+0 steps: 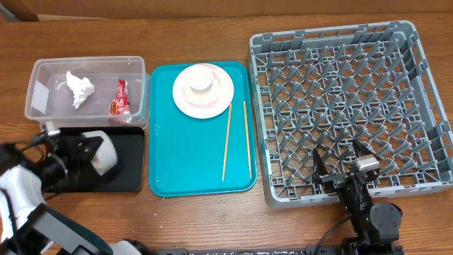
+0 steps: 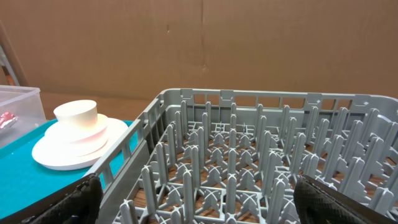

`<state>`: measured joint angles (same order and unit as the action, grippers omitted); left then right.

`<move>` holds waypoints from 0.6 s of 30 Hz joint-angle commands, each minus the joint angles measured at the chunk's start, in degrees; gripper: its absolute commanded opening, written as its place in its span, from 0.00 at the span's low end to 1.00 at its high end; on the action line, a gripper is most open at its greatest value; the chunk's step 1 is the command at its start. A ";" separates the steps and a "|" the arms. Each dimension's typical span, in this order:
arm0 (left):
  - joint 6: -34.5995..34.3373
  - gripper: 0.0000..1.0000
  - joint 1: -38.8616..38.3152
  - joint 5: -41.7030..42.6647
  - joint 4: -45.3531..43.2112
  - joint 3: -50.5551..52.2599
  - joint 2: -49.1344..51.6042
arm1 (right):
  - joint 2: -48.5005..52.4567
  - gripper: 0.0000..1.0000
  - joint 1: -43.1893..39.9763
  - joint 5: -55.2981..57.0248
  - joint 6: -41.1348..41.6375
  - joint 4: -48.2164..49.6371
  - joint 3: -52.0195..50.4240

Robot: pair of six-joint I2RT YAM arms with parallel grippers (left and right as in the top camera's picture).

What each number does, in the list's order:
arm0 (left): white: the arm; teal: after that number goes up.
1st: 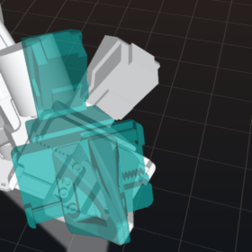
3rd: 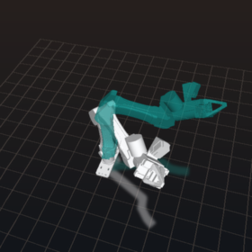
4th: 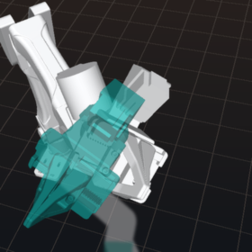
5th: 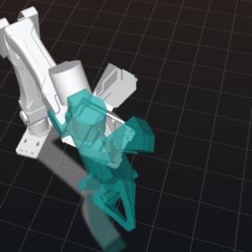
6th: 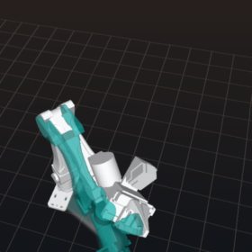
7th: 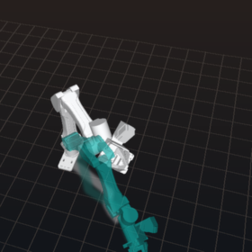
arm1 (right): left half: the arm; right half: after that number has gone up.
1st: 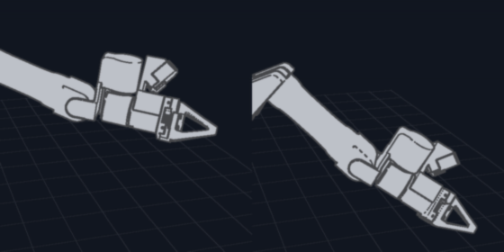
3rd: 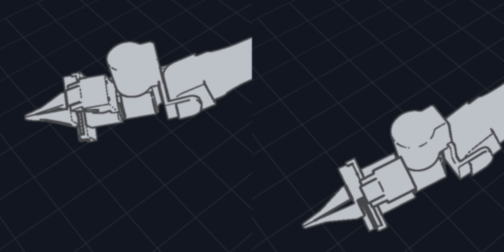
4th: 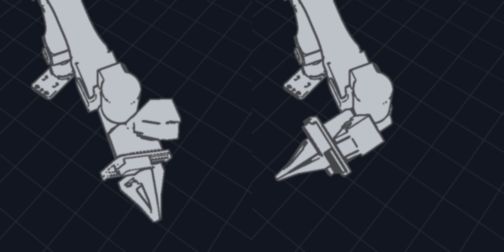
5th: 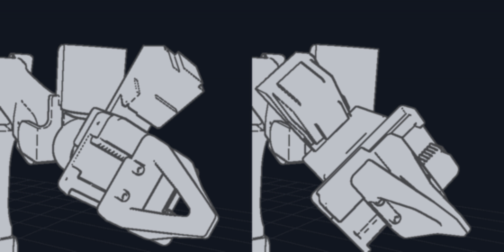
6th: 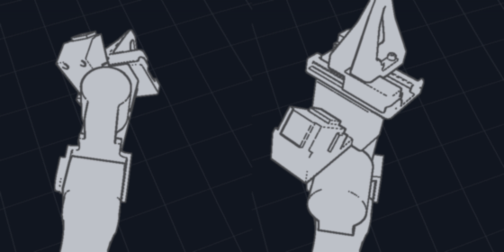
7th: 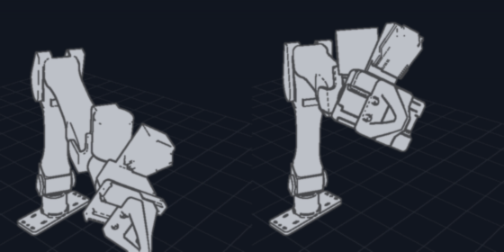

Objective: Sort waste into correct bins and load items into the dishwasher
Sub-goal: 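Lift the bowl over the black tray and tip out the rice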

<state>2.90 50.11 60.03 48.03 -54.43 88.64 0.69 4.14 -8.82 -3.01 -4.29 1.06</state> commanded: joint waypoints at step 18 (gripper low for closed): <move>4.83 0.04 9.40 29.22 -11.61 9.49 -1.44 | -0.52 1.00 -0.15 -0.28 -0.04 0.33 -0.61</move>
<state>6.24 60.36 81.78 37.39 -45.34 88.60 0.69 4.16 -8.80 -3.01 -4.27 1.06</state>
